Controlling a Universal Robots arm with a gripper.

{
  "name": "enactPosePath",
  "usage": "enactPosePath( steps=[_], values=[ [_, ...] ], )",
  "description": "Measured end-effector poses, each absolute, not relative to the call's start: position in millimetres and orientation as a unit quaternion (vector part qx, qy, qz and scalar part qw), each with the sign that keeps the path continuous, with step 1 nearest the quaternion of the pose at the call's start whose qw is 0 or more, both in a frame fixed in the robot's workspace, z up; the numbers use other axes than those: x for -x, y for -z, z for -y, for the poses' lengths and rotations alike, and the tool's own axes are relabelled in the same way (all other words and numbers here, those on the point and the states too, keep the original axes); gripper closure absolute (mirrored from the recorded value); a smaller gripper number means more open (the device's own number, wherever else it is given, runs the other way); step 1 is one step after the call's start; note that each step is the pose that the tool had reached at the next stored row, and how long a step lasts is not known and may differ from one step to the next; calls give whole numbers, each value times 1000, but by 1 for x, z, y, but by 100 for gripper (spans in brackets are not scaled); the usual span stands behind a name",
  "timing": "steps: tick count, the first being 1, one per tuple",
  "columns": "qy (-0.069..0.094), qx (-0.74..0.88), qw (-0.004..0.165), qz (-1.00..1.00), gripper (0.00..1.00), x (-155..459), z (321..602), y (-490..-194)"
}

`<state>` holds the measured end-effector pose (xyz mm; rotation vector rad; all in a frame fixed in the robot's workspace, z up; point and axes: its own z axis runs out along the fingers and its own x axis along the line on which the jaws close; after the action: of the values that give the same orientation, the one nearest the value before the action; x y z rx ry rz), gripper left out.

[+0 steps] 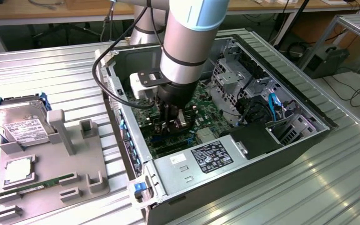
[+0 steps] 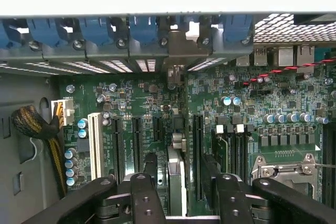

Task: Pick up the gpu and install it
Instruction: 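Insert the gpu into the slot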

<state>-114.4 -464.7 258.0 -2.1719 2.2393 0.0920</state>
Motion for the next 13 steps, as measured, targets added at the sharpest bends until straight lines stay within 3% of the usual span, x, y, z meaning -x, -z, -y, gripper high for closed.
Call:
enactPosePath(
  steps=[13],
  values=[
    [-29,696,10,-717,54,114,464,-287]
  ],
)
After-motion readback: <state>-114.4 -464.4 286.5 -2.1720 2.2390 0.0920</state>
